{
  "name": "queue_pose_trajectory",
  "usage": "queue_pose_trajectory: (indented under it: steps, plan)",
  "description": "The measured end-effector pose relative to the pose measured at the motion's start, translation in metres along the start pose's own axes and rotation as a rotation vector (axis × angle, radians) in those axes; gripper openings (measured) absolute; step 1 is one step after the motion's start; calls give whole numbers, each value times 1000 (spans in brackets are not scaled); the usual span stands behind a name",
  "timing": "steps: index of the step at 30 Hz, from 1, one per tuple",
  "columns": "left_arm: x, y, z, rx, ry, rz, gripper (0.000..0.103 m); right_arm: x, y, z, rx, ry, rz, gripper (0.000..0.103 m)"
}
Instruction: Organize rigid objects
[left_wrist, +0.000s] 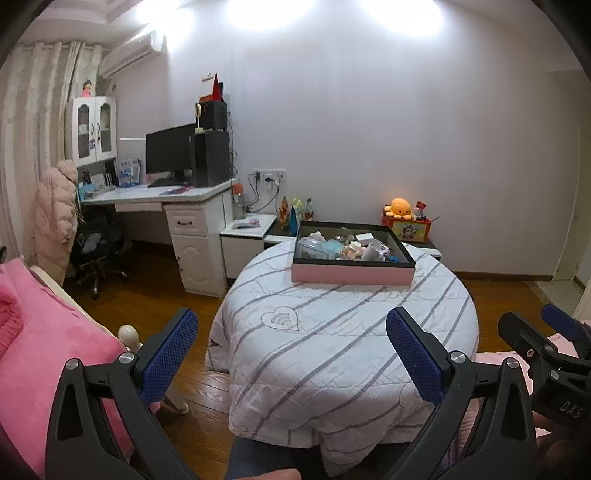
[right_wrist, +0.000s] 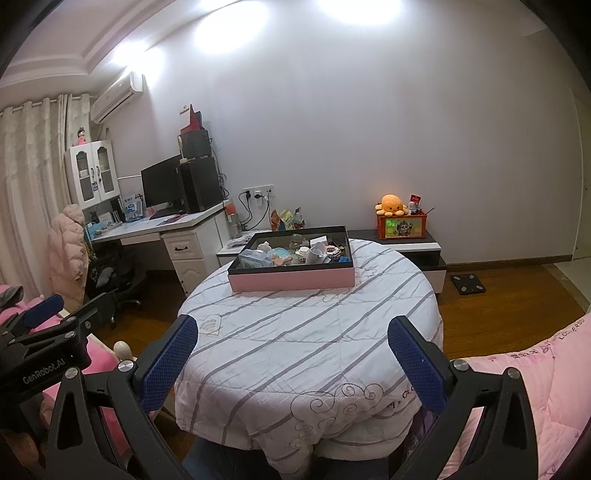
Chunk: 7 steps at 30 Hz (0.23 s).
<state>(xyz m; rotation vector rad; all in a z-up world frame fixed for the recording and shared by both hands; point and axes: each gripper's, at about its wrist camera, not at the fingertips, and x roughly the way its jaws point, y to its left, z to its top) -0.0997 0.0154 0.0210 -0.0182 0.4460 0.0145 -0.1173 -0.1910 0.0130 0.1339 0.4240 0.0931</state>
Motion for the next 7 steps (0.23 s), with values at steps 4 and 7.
queue_pose_trajectory:
  steps: [4, 7]
  plan:
    - [1, 1, -1, -4, 5, -37, 103, 2, 1, -1, 0, 5, 0, 103]
    - [0, 2, -1, -11, -2, -26, 103, 2, 0, 0, 1, 6, 3, 103]
